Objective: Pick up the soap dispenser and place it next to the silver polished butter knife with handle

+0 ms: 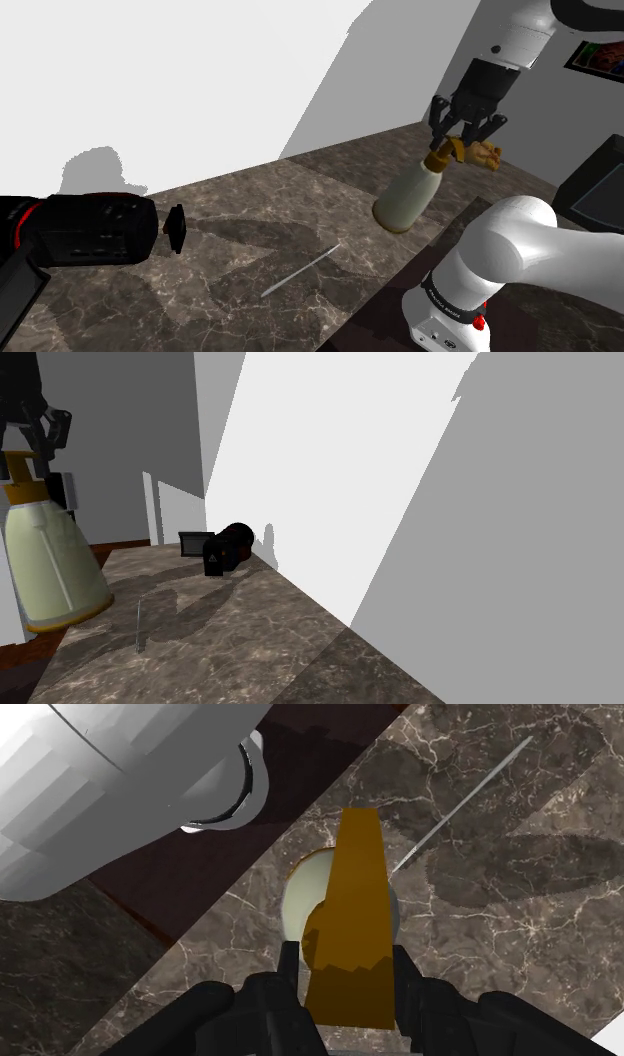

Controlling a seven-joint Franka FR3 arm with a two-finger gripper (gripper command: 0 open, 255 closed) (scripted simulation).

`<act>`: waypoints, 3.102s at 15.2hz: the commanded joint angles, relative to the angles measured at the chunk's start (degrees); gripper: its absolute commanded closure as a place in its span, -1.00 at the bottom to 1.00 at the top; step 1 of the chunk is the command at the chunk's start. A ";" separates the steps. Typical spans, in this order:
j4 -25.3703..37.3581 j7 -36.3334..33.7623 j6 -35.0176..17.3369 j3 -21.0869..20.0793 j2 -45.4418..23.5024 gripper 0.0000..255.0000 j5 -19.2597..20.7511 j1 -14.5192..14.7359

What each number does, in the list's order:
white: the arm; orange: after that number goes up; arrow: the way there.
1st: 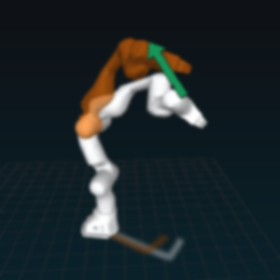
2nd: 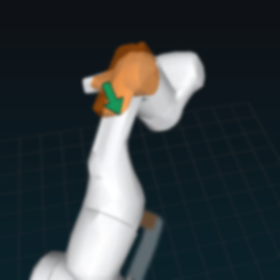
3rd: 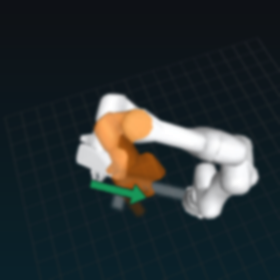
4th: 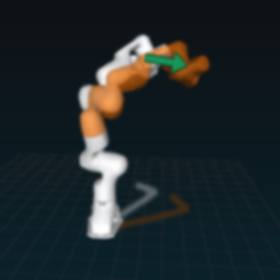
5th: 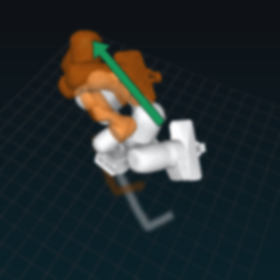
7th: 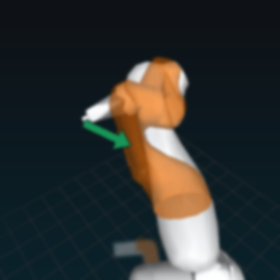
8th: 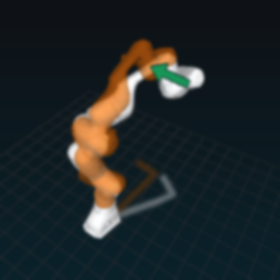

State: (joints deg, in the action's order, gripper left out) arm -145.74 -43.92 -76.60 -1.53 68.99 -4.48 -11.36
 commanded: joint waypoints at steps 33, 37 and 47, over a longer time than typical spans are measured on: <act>-23.90 0.80 -13.42 -0.87 10.50 1.00 -0.82 0.35; -23.88 0.79 -13.38 -0.88 10.52 -1.00 -0.83 0.36; -15.61 0.89 -8.45 -0.09 7.17 -1.00 -0.04 -0.08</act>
State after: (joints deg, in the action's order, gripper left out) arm -161.50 -43.04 -85.16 -1.65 76.21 -4.55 -11.42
